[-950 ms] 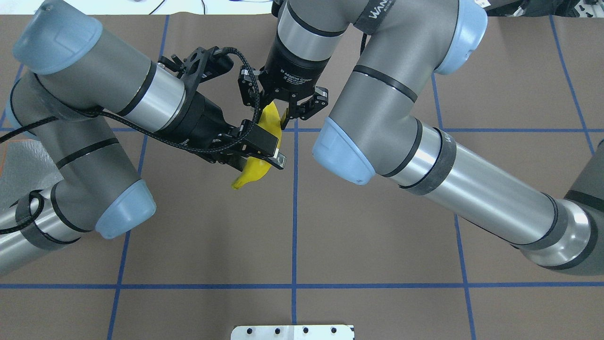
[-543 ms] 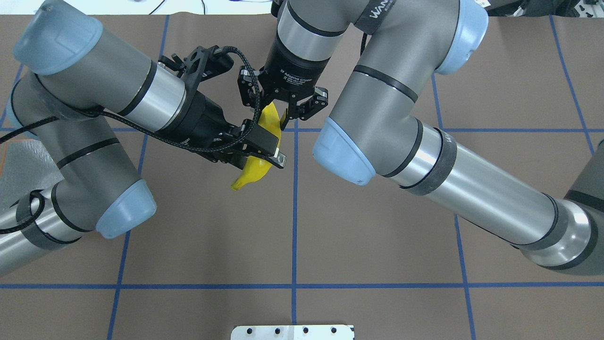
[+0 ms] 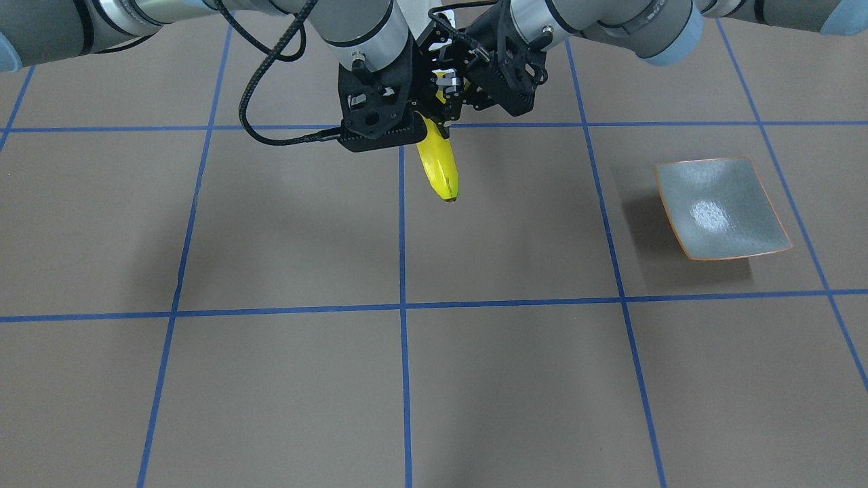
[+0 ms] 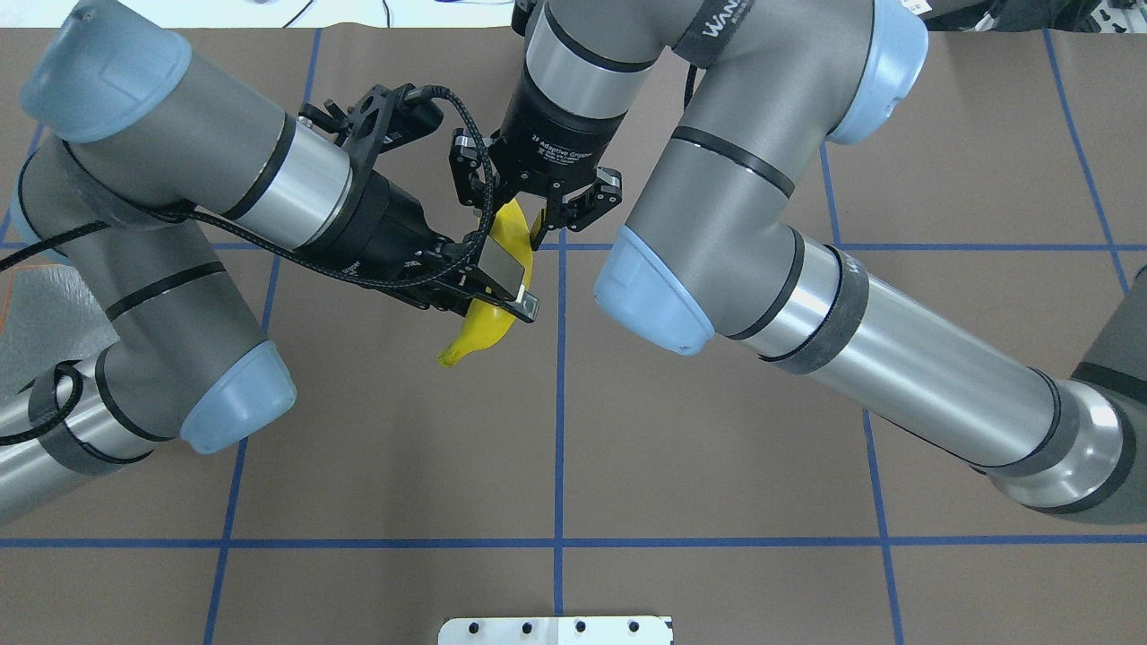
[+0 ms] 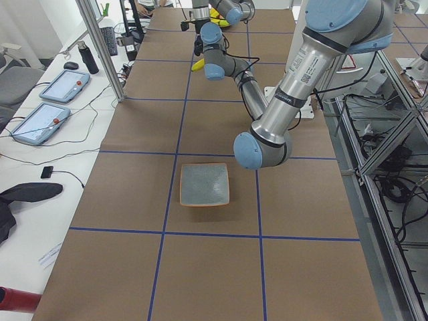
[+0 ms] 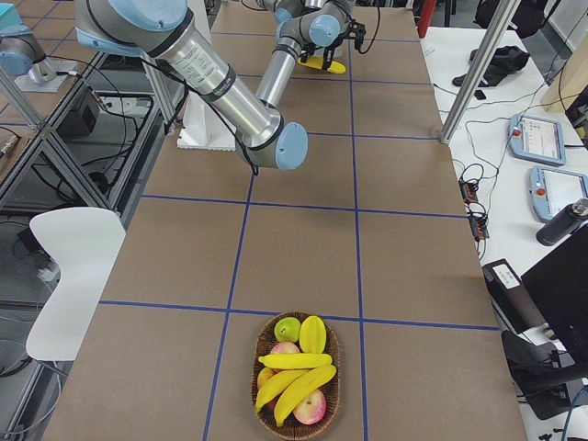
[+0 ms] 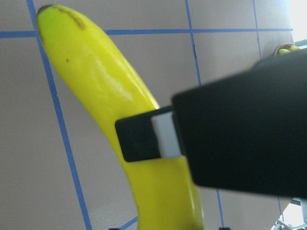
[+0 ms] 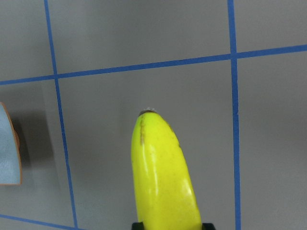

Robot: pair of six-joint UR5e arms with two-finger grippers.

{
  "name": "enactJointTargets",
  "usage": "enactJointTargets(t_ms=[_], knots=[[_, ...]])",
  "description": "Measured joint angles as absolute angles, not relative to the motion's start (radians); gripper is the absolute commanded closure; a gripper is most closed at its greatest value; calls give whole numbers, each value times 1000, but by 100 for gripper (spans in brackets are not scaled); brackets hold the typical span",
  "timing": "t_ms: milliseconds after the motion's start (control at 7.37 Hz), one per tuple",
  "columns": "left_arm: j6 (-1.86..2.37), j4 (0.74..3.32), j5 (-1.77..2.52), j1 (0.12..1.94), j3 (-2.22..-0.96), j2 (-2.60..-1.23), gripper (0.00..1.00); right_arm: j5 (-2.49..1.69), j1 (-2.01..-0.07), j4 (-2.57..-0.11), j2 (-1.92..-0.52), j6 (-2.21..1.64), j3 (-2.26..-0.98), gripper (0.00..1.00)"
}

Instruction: Transfer all bananas from basket to plate

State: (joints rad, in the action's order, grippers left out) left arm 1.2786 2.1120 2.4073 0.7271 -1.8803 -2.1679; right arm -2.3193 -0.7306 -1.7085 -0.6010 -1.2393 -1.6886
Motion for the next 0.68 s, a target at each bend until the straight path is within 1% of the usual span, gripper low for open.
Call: enactJointTargets(t_ms=[136,407,679], knots=[[1295,2111,2405,727,-1883,-2167,100,-2320,-728,-1667,-612,-1245,-1692,0],[1307,2112,2404,728,-1885,-2165,100,-2321,-727,-1565,-650,-1251,-1694,0],[1306,2115,2404,729,-1889,-2160,100,-2333,-746,-1536,-675,-1252,-1706,0]])
